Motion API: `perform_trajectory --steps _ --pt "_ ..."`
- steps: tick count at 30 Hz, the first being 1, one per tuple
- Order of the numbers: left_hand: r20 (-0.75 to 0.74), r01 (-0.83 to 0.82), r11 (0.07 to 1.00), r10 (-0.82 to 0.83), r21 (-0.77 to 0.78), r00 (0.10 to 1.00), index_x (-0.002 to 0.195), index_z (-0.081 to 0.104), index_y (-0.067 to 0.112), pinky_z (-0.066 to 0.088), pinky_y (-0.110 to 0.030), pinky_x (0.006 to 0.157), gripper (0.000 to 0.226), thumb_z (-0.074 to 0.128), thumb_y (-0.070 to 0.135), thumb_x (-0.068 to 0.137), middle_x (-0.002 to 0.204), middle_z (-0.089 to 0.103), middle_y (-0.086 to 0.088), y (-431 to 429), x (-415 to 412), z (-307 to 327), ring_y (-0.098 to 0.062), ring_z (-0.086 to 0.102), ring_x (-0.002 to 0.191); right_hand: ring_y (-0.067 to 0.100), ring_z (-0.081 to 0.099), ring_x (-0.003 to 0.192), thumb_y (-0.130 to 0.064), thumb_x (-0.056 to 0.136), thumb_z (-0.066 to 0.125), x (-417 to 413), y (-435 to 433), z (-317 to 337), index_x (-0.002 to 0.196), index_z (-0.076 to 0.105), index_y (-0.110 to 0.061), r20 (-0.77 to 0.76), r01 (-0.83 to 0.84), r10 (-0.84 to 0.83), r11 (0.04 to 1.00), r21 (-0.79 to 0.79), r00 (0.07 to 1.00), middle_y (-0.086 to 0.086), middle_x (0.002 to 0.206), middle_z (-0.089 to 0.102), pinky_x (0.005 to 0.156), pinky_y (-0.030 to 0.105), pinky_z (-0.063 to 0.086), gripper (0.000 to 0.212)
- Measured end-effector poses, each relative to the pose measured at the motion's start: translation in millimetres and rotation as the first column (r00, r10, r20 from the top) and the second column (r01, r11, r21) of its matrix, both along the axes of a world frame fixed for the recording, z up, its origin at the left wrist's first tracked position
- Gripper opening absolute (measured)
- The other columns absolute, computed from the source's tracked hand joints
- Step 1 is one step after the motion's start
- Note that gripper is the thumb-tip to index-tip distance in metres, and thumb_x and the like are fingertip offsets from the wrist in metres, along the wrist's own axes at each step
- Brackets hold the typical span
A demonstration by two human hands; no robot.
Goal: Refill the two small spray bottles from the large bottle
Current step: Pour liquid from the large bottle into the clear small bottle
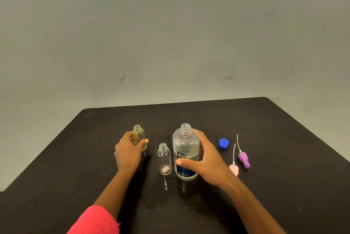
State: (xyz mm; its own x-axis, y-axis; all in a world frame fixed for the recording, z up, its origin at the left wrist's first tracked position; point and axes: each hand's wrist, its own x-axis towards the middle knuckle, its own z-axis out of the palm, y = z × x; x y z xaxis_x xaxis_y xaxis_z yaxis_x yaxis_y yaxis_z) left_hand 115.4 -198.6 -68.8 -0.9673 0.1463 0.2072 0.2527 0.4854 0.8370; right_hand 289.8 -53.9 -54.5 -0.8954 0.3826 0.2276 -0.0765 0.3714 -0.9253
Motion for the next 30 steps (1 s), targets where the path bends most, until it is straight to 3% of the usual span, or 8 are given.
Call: perform_trajectory --steps 5,8,10,12,15,17,22,30 --pt "0.030 0.052 0.997 -0.054 0.057 0.998 0.140 0.038 0.016 0.042 -0.042 0.099 0.077 0.077 0.025 0.075 0.140 0.047 -0.007 -8.7 12.3 -5.2 -0.027 0.053 0.119 0.000 0.054 0.116 -0.031 0.069 0.082 0.0 -0.9 -0.3 0.130 0.040 -0.044 0.005 -0.004 0.004 1.000 0.001 1.000 -0.025 0.123 0.056 0.099 0.029 0.048 0.075" --pt "-0.089 -0.031 0.984 0.047 0.174 0.995 0.129 0.047 0.018 0.044 -0.037 0.095 0.054 0.069 0.011 0.080 0.130 0.051 -0.003 -12.6 37.9 -3.2 -0.022 0.053 0.113 0.000 0.054 0.116 -0.031 0.069 0.083 -0.2 -0.5 -0.8 0.130 0.041 -0.043 0.003 -0.001 0.001 1.000 0.005 1.000 -0.024 0.122 0.056 0.099 0.029 0.048 0.074" --pt "-0.165 0.020 0.964 0.025 0.265 0.986 0.115 0.053 0.020 0.045 -0.032 0.088 0.041 0.065 0.003 0.080 0.113 0.057 0.002 -13.4 56.5 0.8 -0.016 0.055 0.101 -0.001 0.054 0.115 -0.030 0.070 0.083 0.3 -0.9 -0.5 0.129 0.041 -0.043 0.003 0.003 -0.003 1.000 0.007 1.000 -0.026 0.121 0.056 0.098 0.028 0.048 0.074" --pt "-0.144 0.195 0.930 -0.157 0.313 0.977 0.110 0.056 0.023 0.047 -0.029 0.088 0.040 0.063 -0.001 0.079 0.104 0.061 0.004 -13.8 65.8 0.2 -0.012 0.059 0.096 -0.001 0.055 0.115 -0.028 0.070 0.083 0.5 -1.3 -0.7 0.129 0.041 -0.042 -0.004 0.006 -0.006 1.000 0.001 1.000 -0.025 0.120 0.057 0.097 0.027 0.048 0.074" --pt "0.003 0.459 0.842 -0.480 0.283 0.877 0.117 0.052 0.029 0.045 -0.029 0.095 0.054 0.060 0.011 0.067 0.113 0.061 0.006 -13.6 70.6 -2.9 -0.009 0.059 0.107 -0.001 0.055 0.114 -0.027 0.068 0.084 0.8 -2.5 -0.7 0.129 0.043 -0.040 -0.018 0.016 -0.016 1.000 -0.003 1.000 -0.025 0.120 0.058 0.097 0.026 0.049 0.074" --pt "0.073 0.540 0.803 -0.572 0.254 0.817 0.116 0.051 0.033 0.048 -0.031 0.094 0.056 0.066 0.012 0.066 0.114 0.062 0.008 -11.5 71.2 -6.1 -0.010 0.060 0.109 0.000 0.055 0.115 -0.028 0.067 0.084 0.0 -2.6 -1.5 0.129 0.044 -0.038 -0.030 0.027 -0.027 1.000 -0.005 0.999 -0.023 0.120 0.058 0.097 0.028 0.049 0.075" --pt "-0.005 0.431 0.863 -0.445 0.265 0.895 0.103 0.060 0.027 0.053 -0.031 0.087 0.039 0.078 0.009 0.072 0.099 0.070 0.006 -9.7 72.0 -5.5 -0.005 0.066 0.093 0.003 0.057 0.113 -0.027 0.064 0.086 -0.3 -3.3 -3.0 0.124 0.048 -0.041 -0.079 0.072 -0.072 0.997 -0.009 0.994 -0.021 0.118 0.061 0.093 0.027 0.051 0.072" --pt "-0.091 0.406 0.861 -0.398 0.308 0.913 0.103 0.069 0.025 0.051 -0.025 0.086 0.044 0.083 0.020 0.062 0.095 0.073 0.008 -22.0 72.3 5.5 -0.006 0.067 0.092 -0.001 0.052 0.115 -0.030 0.063 0.086 2.4 -6.8 -0.7 0.127 0.048 -0.037 -0.185 0.218 -0.193 0.968 0.126 0.964 -0.024 0.121 0.056 0.095 0.017 0.044 0.074"
